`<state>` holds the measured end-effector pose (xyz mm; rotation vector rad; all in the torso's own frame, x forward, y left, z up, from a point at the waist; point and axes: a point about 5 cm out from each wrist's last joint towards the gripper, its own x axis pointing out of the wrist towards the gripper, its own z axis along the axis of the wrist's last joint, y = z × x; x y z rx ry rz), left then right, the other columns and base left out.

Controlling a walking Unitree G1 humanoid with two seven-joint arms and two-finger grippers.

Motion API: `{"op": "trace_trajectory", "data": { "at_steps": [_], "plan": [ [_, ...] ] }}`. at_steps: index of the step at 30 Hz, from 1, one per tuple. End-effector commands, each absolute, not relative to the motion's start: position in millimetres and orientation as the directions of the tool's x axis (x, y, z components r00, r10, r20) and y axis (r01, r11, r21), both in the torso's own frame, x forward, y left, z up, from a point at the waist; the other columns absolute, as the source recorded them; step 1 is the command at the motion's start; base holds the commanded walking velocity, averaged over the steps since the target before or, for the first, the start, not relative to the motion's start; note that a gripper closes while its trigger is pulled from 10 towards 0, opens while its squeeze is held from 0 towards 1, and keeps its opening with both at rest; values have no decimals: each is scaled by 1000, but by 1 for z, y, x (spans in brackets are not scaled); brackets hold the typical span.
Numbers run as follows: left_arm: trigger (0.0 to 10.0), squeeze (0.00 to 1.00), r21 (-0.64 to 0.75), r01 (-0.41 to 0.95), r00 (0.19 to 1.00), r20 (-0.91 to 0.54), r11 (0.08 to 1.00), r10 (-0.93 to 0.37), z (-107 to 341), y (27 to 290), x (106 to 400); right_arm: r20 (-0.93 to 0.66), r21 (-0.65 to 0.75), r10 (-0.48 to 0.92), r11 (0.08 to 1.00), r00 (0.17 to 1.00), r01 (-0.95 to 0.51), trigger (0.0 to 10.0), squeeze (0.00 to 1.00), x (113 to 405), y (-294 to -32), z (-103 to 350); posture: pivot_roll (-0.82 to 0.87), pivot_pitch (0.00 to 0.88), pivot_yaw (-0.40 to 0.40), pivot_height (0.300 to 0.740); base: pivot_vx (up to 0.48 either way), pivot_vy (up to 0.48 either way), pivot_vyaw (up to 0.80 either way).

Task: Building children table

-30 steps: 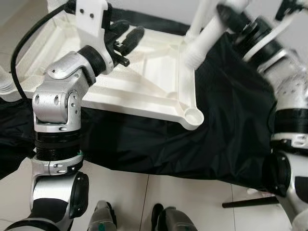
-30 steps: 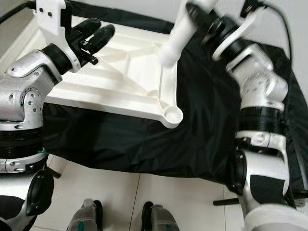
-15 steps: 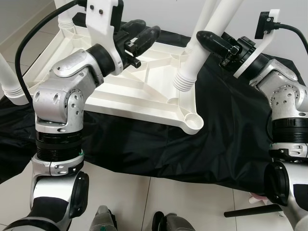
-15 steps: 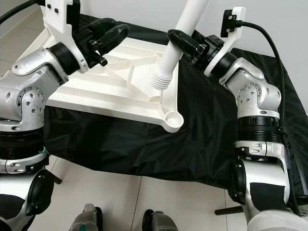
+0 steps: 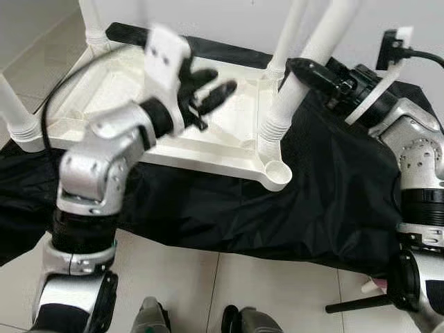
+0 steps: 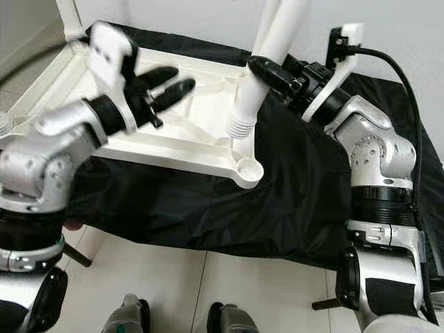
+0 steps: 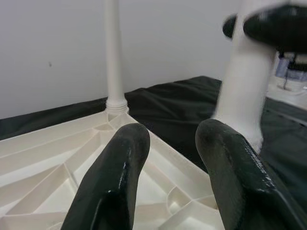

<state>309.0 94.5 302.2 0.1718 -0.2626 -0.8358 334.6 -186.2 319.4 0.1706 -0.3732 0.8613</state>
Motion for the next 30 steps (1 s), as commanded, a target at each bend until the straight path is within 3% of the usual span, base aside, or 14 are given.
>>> {"op": "trace_trajectory", "data": {
  "at_steps": [1, 15, 23, 30],
  "plan": [
    [10000, 0, 320, 720, 594, 176, 616, -785, 295, 83, 301, 469, 25, 652, 664, 596, -747, 10000, 0, 326, -188, 315, 3, 95, -83, 740, 0, 0, 0],
    [10000, 0, 398, 618, 688, 143, 678, -711, 267, 84, 305, 519, 172, 503, 730, 691, -661, 10000, 0, 310, -187, 281, -2, 102, -60, 740, 0, 0, 0],
    [10000, 0, 531, 590, 701, 37, 608, -712, 233, 84, 313, 538, 177, 438, 777, 721, -604, 10000, 0, 303, -202, 280, -26, 123, -26, 740, 0, 0, 0],
    [10000, 0, 506, 646, 665, -4, 572, -747, 223, 79, 311, 523, 130, 459, 790, 718, -600, 10000, 0, 299, -201, 280, -51, 126, -3, 740, 0, 0, 0]
  ]
}}
